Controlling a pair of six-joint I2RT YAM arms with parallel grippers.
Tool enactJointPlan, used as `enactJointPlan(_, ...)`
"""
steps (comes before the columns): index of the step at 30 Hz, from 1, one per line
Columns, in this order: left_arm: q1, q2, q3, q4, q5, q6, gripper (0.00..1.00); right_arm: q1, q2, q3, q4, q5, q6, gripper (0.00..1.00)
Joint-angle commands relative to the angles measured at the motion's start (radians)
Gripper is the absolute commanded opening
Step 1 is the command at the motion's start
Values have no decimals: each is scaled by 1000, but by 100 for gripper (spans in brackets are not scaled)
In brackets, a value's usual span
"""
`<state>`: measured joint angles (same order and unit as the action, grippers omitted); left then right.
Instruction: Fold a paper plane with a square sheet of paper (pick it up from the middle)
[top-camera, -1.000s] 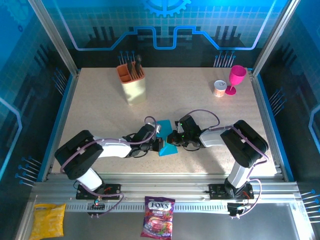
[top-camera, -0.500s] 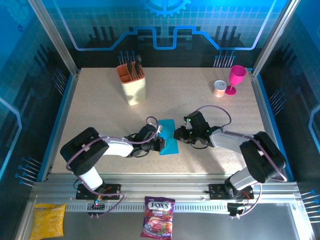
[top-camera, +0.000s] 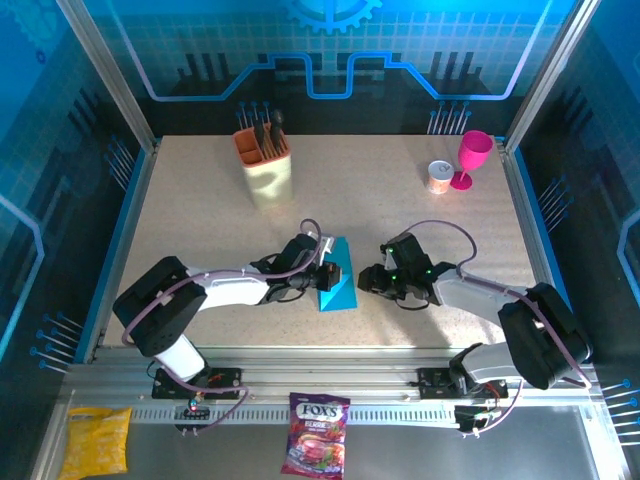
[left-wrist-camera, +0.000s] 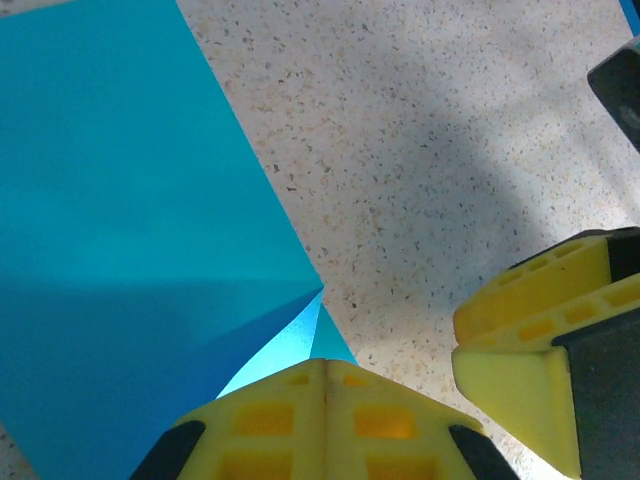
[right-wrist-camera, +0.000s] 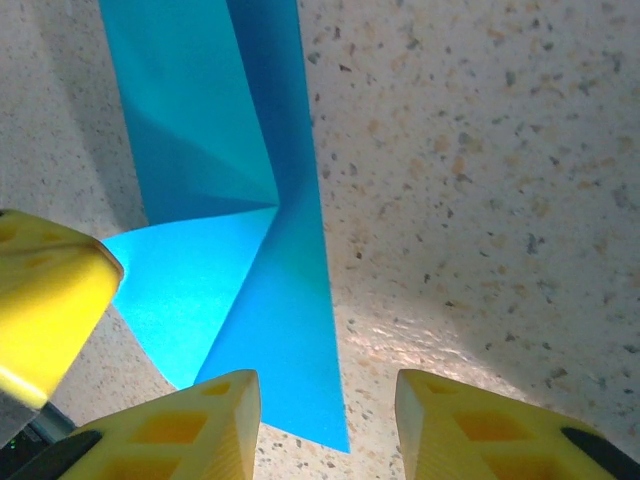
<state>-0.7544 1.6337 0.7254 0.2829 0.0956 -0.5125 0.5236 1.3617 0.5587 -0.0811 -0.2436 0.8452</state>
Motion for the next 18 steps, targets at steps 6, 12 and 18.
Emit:
enactJointPlan(6,20,52,-16,-23,2,40,0,36,37,-14,38,-20,15,41)
enactJointPlan(12,21,85,-16,-8,-11,49,0,49,63,-7,49,-15,20,40)
enactJointPlan(18,21,117,-15,8,1,49,0,55,92,-6,65,-17,21,41)
